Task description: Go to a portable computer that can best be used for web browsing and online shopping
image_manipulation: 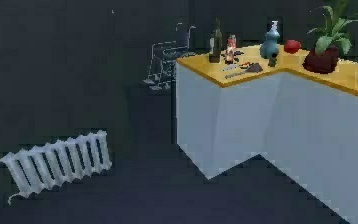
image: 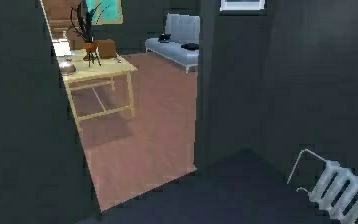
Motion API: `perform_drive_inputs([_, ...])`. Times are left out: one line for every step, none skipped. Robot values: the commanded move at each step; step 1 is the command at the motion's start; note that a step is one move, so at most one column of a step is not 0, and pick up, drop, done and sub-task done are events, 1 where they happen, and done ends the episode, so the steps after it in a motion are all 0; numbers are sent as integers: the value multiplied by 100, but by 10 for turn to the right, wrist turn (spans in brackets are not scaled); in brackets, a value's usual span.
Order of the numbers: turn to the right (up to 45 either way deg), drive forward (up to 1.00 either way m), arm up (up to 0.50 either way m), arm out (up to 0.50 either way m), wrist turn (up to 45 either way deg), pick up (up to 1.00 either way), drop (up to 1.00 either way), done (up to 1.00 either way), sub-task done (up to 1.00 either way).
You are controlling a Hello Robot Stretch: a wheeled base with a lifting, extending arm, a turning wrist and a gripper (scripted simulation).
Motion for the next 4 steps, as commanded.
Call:
perform_drive_inputs([-60, 0, 0, 0, 0, 0, 0, 0, 0])
perform_drive_inputs([0, 100, 0, 0, 0, 0, 0, 0, 0])
perform_drive_inputs([0, 45, 0, 0, 0, 0, 0, 0, 0])
perform_drive_inputs([120, 0, 0, 0, 0, 0, 0, 0, 0])
